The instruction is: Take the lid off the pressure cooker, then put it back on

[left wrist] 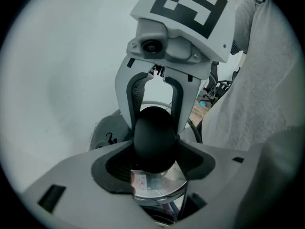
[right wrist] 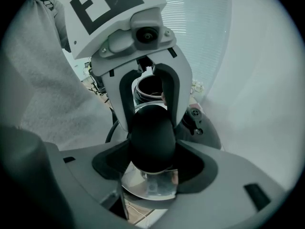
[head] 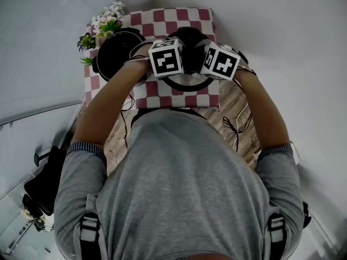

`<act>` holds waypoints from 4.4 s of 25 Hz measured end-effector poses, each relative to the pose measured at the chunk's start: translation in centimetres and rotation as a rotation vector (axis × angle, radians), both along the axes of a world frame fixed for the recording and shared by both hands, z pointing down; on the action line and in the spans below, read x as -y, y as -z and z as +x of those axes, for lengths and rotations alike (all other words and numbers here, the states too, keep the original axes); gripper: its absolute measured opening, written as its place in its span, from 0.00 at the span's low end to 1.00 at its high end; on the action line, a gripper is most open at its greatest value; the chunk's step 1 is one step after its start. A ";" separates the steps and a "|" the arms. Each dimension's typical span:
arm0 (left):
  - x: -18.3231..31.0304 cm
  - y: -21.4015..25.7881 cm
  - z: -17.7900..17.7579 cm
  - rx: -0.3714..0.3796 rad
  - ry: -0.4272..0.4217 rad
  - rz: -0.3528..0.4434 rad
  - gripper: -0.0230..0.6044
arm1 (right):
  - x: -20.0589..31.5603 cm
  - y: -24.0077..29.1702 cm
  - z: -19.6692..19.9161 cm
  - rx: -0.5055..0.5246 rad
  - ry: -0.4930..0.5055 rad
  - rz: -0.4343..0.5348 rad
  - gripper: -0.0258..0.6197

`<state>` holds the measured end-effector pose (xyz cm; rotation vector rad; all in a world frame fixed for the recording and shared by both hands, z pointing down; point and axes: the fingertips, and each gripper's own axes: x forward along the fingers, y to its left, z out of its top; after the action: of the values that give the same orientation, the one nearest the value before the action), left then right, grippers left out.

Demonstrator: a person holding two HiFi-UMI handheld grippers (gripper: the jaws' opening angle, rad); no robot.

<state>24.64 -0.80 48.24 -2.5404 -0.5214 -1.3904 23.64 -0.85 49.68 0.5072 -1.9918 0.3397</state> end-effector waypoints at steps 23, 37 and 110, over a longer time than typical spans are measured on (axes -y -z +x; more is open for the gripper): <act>-4.4 -11.9 2.0 0.078 0.038 -0.085 0.51 | -4.4 -11.7 2.2 -0.004 0.035 -0.108 0.49; -3.0 -18.8 2.4 0.117 0.047 -0.052 0.51 | -3.1 -18.6 2.7 -0.035 0.050 -0.115 0.49; 4.5 13.3 -11.7 -1.032 0.790 -0.016 0.51 | 1.5 12.8 -3.9 0.674 -0.386 0.680 0.54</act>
<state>12.91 -5.34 34.98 -3.0954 0.6974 0.0095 19.78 -2.32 36.83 1.3582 -2.6565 0.0446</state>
